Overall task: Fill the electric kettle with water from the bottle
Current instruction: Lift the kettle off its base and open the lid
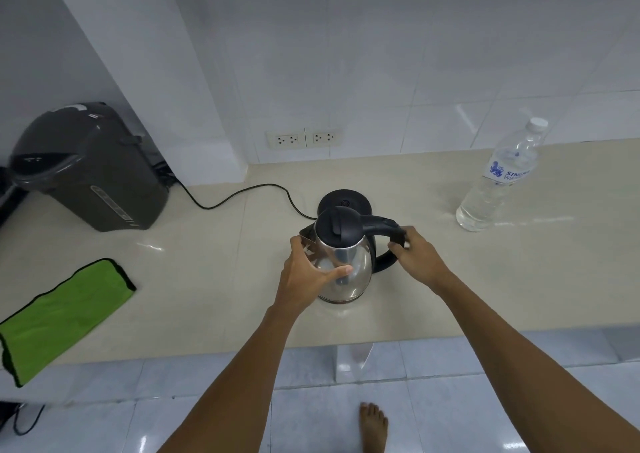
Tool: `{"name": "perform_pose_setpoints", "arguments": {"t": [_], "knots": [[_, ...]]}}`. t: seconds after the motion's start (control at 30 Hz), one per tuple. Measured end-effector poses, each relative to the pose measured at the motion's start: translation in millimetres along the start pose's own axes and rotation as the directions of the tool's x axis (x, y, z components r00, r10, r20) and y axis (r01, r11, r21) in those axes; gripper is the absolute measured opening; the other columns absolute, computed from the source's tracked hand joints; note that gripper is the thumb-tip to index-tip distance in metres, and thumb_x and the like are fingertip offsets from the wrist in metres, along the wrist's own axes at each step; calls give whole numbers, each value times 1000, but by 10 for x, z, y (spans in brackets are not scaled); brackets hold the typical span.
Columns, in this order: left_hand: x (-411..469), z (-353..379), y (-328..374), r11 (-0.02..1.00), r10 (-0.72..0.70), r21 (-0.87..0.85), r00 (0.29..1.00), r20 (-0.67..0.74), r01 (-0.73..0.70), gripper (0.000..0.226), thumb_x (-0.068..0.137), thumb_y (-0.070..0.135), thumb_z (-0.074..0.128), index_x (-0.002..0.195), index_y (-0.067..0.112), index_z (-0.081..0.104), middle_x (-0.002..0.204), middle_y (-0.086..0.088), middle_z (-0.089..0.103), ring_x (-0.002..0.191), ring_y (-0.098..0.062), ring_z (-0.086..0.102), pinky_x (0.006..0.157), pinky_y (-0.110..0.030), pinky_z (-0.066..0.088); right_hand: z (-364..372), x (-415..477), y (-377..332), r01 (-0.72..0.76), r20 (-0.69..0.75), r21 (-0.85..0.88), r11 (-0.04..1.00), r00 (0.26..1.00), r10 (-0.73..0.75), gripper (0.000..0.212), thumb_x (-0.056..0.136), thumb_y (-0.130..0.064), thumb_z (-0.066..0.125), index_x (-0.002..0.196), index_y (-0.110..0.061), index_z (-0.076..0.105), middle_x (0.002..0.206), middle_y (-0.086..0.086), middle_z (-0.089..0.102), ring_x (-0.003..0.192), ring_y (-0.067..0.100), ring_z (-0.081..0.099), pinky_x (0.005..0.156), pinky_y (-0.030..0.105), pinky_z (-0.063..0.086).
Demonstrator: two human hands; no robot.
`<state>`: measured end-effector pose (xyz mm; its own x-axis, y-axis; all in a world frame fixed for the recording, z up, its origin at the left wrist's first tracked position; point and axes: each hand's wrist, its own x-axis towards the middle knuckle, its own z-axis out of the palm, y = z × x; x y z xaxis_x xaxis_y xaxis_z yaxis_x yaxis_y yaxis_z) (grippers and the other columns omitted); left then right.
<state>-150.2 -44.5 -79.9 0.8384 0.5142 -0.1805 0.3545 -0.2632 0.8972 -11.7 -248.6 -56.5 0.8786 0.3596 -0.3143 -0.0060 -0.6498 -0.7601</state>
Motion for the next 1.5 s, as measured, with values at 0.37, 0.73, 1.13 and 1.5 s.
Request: {"name": "perform_pose_setpoints", "arguments": {"t": [0.37, 0.73, 1.13, 1.5], "knots": [[10, 14, -38, 1000, -9, -13, 1000, 3, 9, 102, 61, 51, 102, 138, 29, 40, 134, 9, 60, 120, -15, 63, 99, -35, 57, 386, -288, -1103, 357, -98, -511, 782, 880, -466, 58, 100, -48, 52, 145, -12, 44, 146, 8, 52, 134, 31, 46, 101, 41, 45], [45, 7, -61, 1000, -15, 3, 1000, 11, 15, 100, 61, 51, 103, 136, 25, 41, 128, 11, 59, 114, -15, 61, 91, -29, 54, 588, -226, -1155, 333, -54, -600, 727, 891, -451, 46, 102, -31, 52, 137, -1, 53, 129, 16, 64, 120, 32, 60, 93, 39, 52], [49, -19, -31, 999, -25, 25, 1000, 17, 25, 103, 62, 48, 103, 140, 20, 42, 135, 3, 62, 118, -17, 62, 94, -29, 57, 592, -196, -1110, 371, -22, -629, 683, 870, -492, 44, 106, -25, 45, 141, 1, 49, 143, 18, 57, 129, 31, 57, 104, 36, 47], [-3, -49, 12, 1000, -20, 24, 1000, 21, 19, 98, 64, 47, 102, 137, 23, 42, 133, 6, 62, 117, -13, 61, 91, -27, 54, 412, -205, -1162, 396, -37, -531, 749, 872, -487, 46, 104, -29, 49, 142, -4, 52, 128, 15, 68, 113, 33, 67, 88, 40, 53]]}}
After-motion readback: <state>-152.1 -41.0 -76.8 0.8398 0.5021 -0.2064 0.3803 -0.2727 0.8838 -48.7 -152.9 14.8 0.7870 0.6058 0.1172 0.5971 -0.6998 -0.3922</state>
